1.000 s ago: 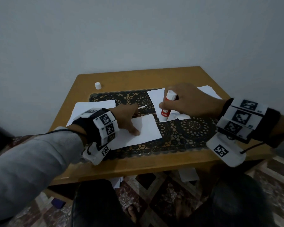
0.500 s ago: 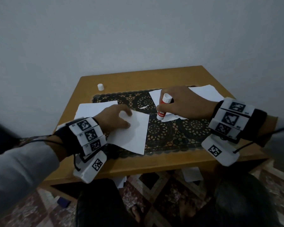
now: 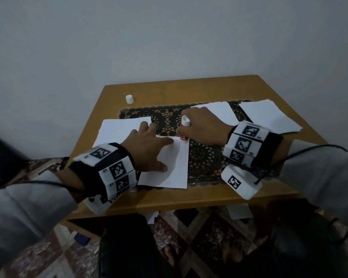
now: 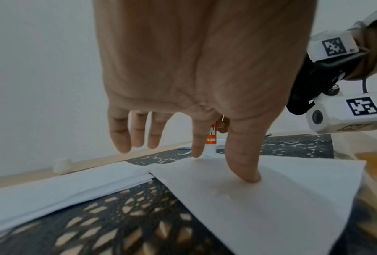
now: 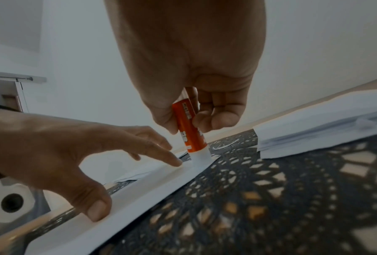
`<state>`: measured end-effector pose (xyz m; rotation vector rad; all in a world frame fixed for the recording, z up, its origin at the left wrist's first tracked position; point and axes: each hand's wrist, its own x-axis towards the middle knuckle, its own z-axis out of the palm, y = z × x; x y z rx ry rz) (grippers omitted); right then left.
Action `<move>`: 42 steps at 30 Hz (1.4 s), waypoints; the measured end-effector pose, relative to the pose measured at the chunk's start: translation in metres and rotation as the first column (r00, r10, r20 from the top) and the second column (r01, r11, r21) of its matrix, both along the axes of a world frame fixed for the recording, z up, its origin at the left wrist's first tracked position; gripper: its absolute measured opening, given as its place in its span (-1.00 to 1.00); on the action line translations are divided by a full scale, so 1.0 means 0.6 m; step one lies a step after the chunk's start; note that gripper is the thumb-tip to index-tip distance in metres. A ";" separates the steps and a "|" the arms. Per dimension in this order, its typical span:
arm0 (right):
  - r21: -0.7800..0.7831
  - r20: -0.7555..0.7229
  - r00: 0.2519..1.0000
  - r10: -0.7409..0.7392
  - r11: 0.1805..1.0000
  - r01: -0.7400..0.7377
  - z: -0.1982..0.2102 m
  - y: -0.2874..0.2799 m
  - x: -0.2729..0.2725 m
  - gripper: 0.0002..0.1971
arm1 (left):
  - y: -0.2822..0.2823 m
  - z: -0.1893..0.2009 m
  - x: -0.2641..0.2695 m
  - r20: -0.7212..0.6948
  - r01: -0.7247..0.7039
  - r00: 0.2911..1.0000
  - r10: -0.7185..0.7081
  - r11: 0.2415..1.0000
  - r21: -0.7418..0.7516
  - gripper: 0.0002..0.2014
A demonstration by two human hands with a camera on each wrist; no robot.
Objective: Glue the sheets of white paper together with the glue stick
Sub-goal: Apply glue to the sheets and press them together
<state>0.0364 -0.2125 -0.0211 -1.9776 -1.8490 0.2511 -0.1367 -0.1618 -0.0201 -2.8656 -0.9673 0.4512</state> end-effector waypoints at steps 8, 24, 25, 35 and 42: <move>-0.038 -0.028 0.998 0.065 0.997 -0.066 -0.001 -0.024 -0.016 -0.69 | 0.013 -0.002 0.003 0.020 0.045 0.999 -0.043 0.994 -0.103 -0.27; -0.043 -0.145 0.948 0.283 0.956 -0.292 -0.012 -0.108 -0.053 -0.77 | 0.048 0.003 0.055 0.015 0.087 0.996 -0.086 0.966 -0.243 -0.36; -0.059 -0.168 0.946 0.276 0.955 -0.289 -0.008 -0.111 -0.049 -0.76 | 0.049 0.005 0.058 0.004 0.081 0.997 -0.082 0.967 -0.243 -0.27; 0.013 -0.180 0.984 0.007 1.000 -0.005 0.049 -0.115 0.036 -0.69 | 0.077 0.008 0.070 -0.006 0.017 1.000 -0.020 0.942 -0.336 -0.26; -0.028 -0.146 0.989 -0.037 0.999 0.033 0.044 -0.123 0.046 -0.73 | 0.080 0.008 0.074 -0.032 0.074 0.996 -0.085 0.964 -0.254 -0.26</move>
